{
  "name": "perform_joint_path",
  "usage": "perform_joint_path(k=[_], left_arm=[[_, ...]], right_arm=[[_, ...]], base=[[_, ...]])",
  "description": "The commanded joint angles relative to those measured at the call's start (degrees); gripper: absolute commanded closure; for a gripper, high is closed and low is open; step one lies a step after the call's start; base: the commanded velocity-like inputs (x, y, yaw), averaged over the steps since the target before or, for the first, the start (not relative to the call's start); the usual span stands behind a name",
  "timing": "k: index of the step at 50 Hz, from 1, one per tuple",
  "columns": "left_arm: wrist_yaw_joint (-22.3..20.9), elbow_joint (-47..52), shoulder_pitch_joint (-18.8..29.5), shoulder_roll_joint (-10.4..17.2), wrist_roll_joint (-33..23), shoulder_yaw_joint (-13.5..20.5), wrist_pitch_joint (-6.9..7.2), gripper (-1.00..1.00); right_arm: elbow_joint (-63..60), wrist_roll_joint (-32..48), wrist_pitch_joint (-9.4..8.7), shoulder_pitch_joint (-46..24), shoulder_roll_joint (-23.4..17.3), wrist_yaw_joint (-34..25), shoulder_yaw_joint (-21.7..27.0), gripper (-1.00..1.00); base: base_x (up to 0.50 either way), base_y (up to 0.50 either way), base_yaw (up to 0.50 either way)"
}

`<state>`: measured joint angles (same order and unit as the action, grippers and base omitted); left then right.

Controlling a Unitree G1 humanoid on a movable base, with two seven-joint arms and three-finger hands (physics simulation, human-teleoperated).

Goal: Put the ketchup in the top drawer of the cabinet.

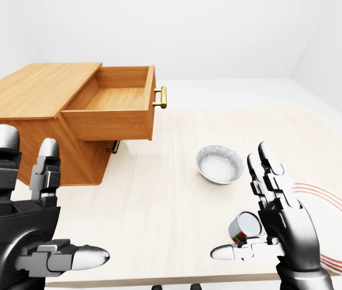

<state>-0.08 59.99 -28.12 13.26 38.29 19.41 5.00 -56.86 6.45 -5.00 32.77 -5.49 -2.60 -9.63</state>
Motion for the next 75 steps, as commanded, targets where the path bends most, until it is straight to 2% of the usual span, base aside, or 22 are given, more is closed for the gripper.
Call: perform_joint_path(k=[1, 7, 22, 32, 39, 40, 45, 46, 47, 50, 54, 59, 61, 63, 65, 67, 71, 75], left_arm=[[-0.1, 0.0, 0.1, -0.2, -0.2, 0.0, 0.0, -1.0], [-0.5, 0.0, 0.3, -0.8, -0.8, -0.2, 0.0, -1.0], [0.2, 0.0, -0.3, 0.5, 0.3, -0.3, 0.0, -1.0], [0.1, 0.0, -0.2, 0.2, -0.3, -0.6, 0.0, -1.0], [0.2, 0.0, -0.5, 0.6, -0.4, -1.1, 0.0, -1.0], [0.0, 0.0, 0.3, -0.3, -2.1, -1.9, 0.0, -1.0], [-1.3, 0.0, 0.8, -2.1, -4.5, -2.6, 0.0, -1.0], [-1.2, 0.0, 0.9, -2.1, -4.3, -2.4, 0.0, -1.0], [-1.3, 0.0, 1.0, -2.1, -4.2, -2.4, 0.0, -1.0], [-1.0, 0.0, 0.9, -2.0, -4.0, -2.1, 0.0, -1.0], [-0.6, 0.0, 0.4, -1.2, -3.7, -2.4, 0.0, -1.0], [-0.3, 0.0, 0.7, -0.8, -2.7, -1.5, 0.0, -1.0], [-0.3, 0.0, 0.9, -1.0, -2.7, -1.4, 0.0, -1.0], [-0.5, 0.0, 0.5, -0.8, -2.5, -1.4, 0.0, -1.0], [-0.2, 0.0, 0.2, -0.4, -2.1, -1.4, 0.0, -1.0], [0.2, 0.0, -0.1, 0.3, -1.3, -1.2, 0.0, -1.0], [0.5, 0.0, 0.1, 0.2, -2.5, -2.4, 0.0, -1.0], [-0.2, 0.0, 0.8, -0.5, -2.9, -2.5, 0.0, -1.0]], right_arm=[[0.2, 0.0, 0.0, 0.1, 0.0, 0.1, 0.0, -0.98], [0.1, 0.0, 0.0, 0.3, 0.0, -0.1, 0.1, -0.98], [-0.2, 0.2, 0.0, 0.3, -0.4, 0.3, -0.5, -0.98], [0.1, 0.2, 0.0, 0.0, -0.2, 0.4, -0.3, -0.98], [1.0, -2.6, 0.0, -0.1, 0.8, 0.2, 0.7, -0.98], [-0.4, -5.4, 0.0, 3.8, 0.4, -1.1, 3.7, -0.98], [-3.1, -8.1, 0.0, 7.7, 3.7, -7.3, 11.2, -0.98], [-3.1, -9.2, 0.34, 9.2, 3.6, -8.2, 13.0, -0.98], [-3.1, -9.7, 1.45, 10.2, 3.4, -8.4, 13.6, -0.98], [-3.1, -13.2, 4.87, 13.2, -0.2, -6.4, 15.9, -0.98], [-3.1, -19.1, 9.62, 17.5, -10.4, 1.3, 18.0, -0.98], [-3.1, -25.2, 10.0, 23.8, -24.0, 11.3, 21.6, -0.98], [-3.1, -26.8, 10.0, 26.2, -27.7, 13.8, 23.3, -0.98], [-3.1, -29.1, 10.0, 29.8, -30.6, 14.4, 27.7, -0.98], [-3.1, -29.9, 10.0, 30.6, -30.3, 13.5, 27.8, -0.98], [-3.1, -29.3, 10.0, 32.0, -27.8, 11.2, 28.3, -0.98], [-3.1, -33.2, 10.0, 33.9, -22.6, 4.5, 33.8, -0.98], [-3.1, -32.8, 10.0, 35.2, -16.3, -2.4, 38.7, -0.98]], base=[[0.12, 0.5, 0.0], [0.12, 0.5, 0.0], [0.12, 0.5, 0.0], [0.12, 0.5, 0.0], [0.08, 0.28, 0.0], [0.0, 0.0, 0.0], [0.0, 0.0, 0.0], [0.0, 0.0, 0.0], [0.0, 0.0, 0.0], [0.0, 0.0, 0.0], [0.0, 0.0, 0.0], [0.0, 0.0, 0.0], [0.0, 0.0, 0.0], [0.0, 0.0, 0.0], [0.0, 0.0, 0.0], [0.0, 0.0, 0.0], [0.0, 0.0, 0.0], [0.0, 0.0, 0.0]])
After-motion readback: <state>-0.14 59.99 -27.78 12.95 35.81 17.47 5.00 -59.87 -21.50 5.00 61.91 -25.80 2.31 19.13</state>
